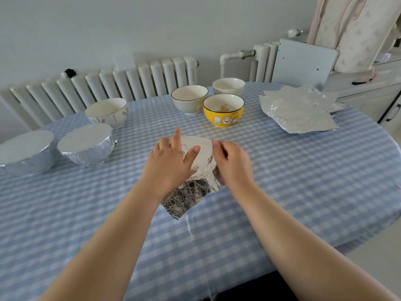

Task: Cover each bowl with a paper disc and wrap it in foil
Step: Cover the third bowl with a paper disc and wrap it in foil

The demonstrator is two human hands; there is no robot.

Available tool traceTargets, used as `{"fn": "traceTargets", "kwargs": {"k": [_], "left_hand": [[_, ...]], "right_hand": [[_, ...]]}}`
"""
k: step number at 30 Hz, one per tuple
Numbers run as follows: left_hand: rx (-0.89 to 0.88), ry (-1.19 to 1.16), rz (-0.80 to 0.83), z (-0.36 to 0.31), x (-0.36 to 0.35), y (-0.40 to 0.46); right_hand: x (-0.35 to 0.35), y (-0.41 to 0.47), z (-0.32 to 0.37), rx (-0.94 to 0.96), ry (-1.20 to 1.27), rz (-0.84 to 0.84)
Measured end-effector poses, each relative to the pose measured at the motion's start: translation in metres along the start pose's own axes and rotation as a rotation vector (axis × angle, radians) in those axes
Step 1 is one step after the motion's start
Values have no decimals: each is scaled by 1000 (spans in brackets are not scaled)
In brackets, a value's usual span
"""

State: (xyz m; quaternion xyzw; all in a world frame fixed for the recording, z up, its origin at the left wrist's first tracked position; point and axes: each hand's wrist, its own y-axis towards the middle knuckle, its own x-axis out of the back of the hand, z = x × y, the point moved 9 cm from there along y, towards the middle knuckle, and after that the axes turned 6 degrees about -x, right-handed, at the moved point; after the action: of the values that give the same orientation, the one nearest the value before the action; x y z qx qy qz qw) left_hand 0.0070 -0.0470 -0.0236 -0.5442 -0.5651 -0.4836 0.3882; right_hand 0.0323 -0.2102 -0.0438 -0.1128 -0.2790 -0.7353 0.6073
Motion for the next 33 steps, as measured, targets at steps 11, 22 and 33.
{"fn": "traceTargets", "kwargs": {"k": [11, 22, 33], "left_hand": [[-51, 13, 48, 2, -9, 3], [-112, 8, 44, -2, -7, 1], [-194, 33, 141, -5, -12, -1]], "right_hand": [[-3, -7, -24, -278, 315, -46], [-8, -6, -37, -338, 301, -40], [-20, -6, -40, -390, 408, 47]]}}
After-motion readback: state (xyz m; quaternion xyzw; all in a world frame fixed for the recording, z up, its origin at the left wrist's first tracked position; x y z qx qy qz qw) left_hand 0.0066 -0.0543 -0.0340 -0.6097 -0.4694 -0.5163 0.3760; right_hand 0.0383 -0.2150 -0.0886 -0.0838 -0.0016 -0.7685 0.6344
